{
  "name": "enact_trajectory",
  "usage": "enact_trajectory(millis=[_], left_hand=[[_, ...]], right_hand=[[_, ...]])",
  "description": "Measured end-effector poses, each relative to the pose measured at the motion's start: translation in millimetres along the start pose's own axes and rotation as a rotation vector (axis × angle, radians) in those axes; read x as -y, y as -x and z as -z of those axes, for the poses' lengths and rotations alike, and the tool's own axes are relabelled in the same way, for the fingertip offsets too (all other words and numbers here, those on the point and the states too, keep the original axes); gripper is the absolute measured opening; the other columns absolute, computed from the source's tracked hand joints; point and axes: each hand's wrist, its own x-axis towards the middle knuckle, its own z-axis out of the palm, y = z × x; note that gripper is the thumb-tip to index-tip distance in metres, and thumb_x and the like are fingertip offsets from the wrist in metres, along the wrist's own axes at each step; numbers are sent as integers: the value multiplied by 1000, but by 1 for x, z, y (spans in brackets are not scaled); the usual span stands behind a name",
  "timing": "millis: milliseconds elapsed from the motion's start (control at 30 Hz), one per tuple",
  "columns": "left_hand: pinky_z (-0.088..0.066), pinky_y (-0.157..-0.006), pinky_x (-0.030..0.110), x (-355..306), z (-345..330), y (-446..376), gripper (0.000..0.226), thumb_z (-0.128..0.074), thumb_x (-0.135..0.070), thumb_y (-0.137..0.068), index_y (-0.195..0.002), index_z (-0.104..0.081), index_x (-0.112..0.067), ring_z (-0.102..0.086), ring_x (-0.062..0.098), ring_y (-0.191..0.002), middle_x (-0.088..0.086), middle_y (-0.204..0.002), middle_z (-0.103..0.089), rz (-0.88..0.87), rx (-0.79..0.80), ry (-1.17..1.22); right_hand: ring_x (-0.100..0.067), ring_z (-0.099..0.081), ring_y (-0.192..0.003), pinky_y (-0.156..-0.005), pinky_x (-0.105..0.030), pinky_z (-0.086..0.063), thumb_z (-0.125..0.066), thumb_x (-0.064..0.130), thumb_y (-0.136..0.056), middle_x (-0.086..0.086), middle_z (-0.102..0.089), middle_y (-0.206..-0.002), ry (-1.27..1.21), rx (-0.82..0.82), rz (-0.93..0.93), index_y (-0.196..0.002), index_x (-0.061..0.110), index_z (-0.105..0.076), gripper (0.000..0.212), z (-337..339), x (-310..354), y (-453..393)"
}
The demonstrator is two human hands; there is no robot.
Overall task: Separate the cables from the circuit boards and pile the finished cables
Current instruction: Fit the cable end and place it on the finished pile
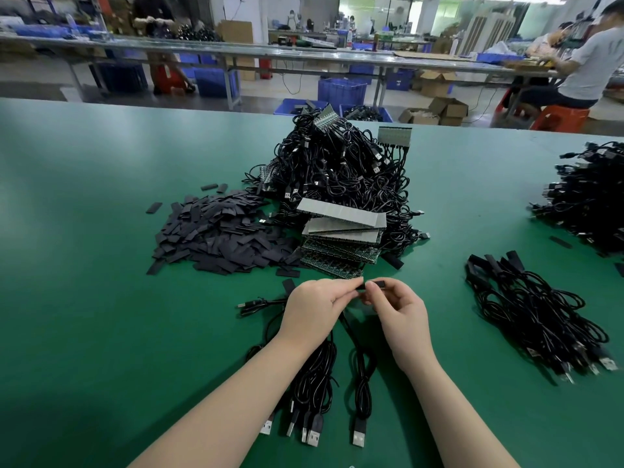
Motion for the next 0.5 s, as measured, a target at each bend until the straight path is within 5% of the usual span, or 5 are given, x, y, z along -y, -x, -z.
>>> enact_trajectory(millis=[333,500], left_hand=[[-54,-82,25,-3,3,1,28,-73,-18,-85,-114,-72,-19,-69,9,-92,-5,-102,-74,-43,-19,-22],[-43,-81,5,-4,3,1,30,-73,-17,-85,-114,-72,-20,-66,6,-89,-3,-101,-75,-14,1,7]], right_hand=[[-9,-73,-76,-69,-15,-54,-68,22,-94,1,-77,-80,29,8,-16,-90,16,-73,8,2,-2,-1],[-10,-73,-74,-67,-17,-54,-70,21,-93,-2,-77,-80,-11,28,-35,-81,21,-75,13,3,0,1]])
